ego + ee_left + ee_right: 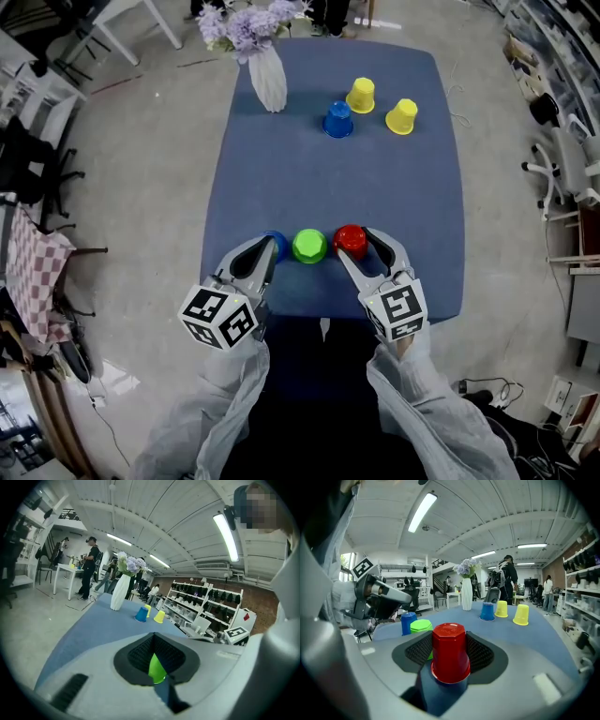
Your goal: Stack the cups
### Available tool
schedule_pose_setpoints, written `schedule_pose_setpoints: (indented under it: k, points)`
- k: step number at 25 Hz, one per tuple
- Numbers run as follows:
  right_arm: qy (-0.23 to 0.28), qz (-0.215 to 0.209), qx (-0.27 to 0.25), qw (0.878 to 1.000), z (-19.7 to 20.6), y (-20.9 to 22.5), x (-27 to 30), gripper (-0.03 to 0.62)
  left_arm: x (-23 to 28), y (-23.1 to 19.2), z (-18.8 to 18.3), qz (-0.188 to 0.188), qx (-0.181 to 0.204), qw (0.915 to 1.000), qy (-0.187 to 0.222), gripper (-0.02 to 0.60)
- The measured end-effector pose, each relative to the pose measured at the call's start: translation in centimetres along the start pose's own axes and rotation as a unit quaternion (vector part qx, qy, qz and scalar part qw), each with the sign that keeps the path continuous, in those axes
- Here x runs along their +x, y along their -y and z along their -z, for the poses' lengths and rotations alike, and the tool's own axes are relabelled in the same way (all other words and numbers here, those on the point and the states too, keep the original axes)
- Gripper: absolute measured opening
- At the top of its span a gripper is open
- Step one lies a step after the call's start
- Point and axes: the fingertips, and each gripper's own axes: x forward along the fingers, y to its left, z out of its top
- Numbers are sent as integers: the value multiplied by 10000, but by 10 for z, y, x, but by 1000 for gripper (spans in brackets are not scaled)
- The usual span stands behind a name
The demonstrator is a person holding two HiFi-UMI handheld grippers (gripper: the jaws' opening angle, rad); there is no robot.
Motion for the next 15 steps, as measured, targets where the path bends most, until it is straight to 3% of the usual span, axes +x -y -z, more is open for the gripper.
schedule_pose_setpoints:
  k: [15]
  points:
    - [-76, -20, -25, 10000, 22, -3, 1, 236, 8, -1, 6, -13, -12, 10000, -76, -2]
